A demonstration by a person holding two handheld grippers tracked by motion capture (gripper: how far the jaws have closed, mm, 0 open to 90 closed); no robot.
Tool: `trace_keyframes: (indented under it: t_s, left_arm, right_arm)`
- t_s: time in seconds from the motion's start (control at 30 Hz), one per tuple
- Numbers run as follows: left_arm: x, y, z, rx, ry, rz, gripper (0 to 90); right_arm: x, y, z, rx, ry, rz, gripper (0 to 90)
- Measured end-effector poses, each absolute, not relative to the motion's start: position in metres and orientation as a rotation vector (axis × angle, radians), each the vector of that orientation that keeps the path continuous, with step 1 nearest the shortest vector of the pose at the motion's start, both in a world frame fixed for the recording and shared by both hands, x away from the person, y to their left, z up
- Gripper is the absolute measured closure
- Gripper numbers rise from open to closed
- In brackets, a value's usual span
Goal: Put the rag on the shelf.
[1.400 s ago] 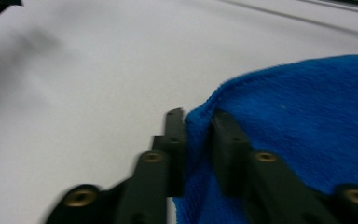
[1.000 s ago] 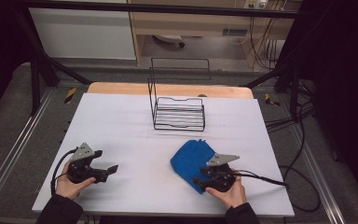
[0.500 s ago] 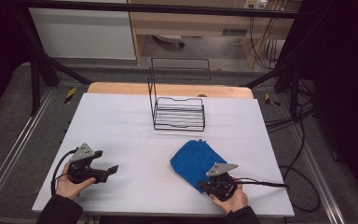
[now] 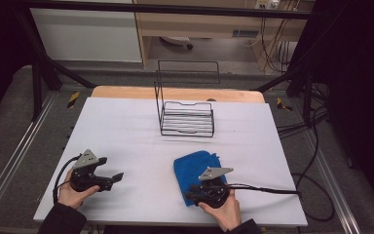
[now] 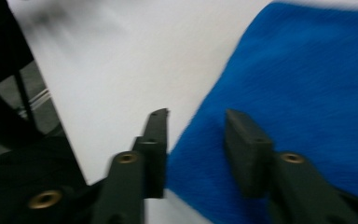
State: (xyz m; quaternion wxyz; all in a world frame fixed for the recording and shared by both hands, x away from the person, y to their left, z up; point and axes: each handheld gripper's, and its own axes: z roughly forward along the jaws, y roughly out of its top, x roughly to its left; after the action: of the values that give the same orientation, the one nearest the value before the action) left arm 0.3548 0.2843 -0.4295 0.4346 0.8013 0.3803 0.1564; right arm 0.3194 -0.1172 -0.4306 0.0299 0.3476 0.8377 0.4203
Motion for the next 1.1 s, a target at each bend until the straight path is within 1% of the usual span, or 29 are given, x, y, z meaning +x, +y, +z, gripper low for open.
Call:
trace_keyframes:
  t_s: [0.03,0.07,0.1,0.17,0.2,0.23,0.27,0.33,0.43,0.47,0.5,0.53,0.57,0.6,0.67,0.7,0.77,0.9,0.97,1.1]
  left_arm:
    - [0.355,0.284,-0.429,1.996,0.946,0.389,9.2]
    - [0.355,0.285,-0.429,2.000,0.946,0.390,9.2]
    - [0.355,0.284,-0.430,2.001,0.946,0.390,9.3]
    - [0.356,0.283,-0.430,2.003,0.946,0.390,9.3]
    - [0.356,0.283,-0.430,2.003,0.946,0.390,9.3]
    - [0.356,0.283,-0.430,2.001,0.949,0.387,9.3]
    - [0.357,0.282,-0.431,2.008,0.947,0.388,9.3]
    - [0.357,0.282,-0.431,2.008,0.949,0.389,9.3]
    - [0.356,0.283,-0.431,2.005,0.953,0.386,9.2]
    - [0.356,0.282,-0.431,1.999,0.955,0.387,9.2]
    - [0.356,0.283,-0.430,2.001,0.953,0.388,9.2]
    - [0.355,0.283,-0.430,2.000,0.952,0.388,9.2]
    - [0.355,0.283,-0.430,1.999,0.952,0.386,9.2]
    - [0.355,0.283,-0.430,1.999,0.952,0.386,9.2]
    - [0.356,0.283,-0.431,1.996,0.956,0.384,9.2]
    - [0.357,0.283,-0.431,2.002,0.955,0.383,9.2]
    - [0.356,0.282,-0.431,2.004,0.952,0.383,9.2]
    - [0.355,0.282,-0.430,1.995,0.954,0.383,9.2]
    - [0.356,0.282,-0.430,1.997,0.953,0.383,9.2]
    - [0.356,0.281,-0.431,2.003,0.952,0.377,9.2]
  right_arm:
    - [0.321,-0.123,-0.426,1.056,2.552,1.302,52.2]
    - [0.323,-0.131,-0.421,1.055,2.522,1.308,52.4]
    - [0.331,-0.152,-0.413,1.079,2.432,1.292,52.4]
    - [0.343,-0.169,-0.410,1.087,2.367,1.202,53.8]
    - [0.343,-0.169,-0.410,1.087,2.367,1.202,53.8]
    - [0.351,-0.176,-0.410,1.097,2.345,1.178,55.2]
    - [0.372,-0.186,-0.415,1.145,2.329,1.219,58.4]
    - [0.379,-0.186,-0.417,1.159,2.329,1.230,59.7]
    - [0.409,-0.181,-0.427,1.187,2.355,1.198,64.1]
    - [0.422,-0.176,-0.436,1.216,2.378,1.191,65.9]
    - [0.422,-0.176,-0.436,1.216,2.378,1.191,65.9]
    - [0.428,-0.174,-0.442,1.237,2.384,1.153,72.5]
    - [0.428,-0.174,-0.444,1.223,2.375,1.146,78.4]
    - [0.428,-0.174,-0.444,1.223,2.375,1.146,78.4]
    - [0.425,-0.175,-0.443,1.232,2.381,1.178,86.9]
    - [0.423,-0.176,-0.441,1.235,2.376,1.182,88.2]
    - [0.417,-0.179,-0.433,1.247,2.366,1.224,89.4]
    - [0.412,-0.182,-0.429,1.246,2.356,1.196,89.7]
    - [0.406,-0.188,-0.421,1.258,2.339,1.170,89.7]
    - [0.405,-0.195,-0.424,1.267,2.325,1.092,89.5]
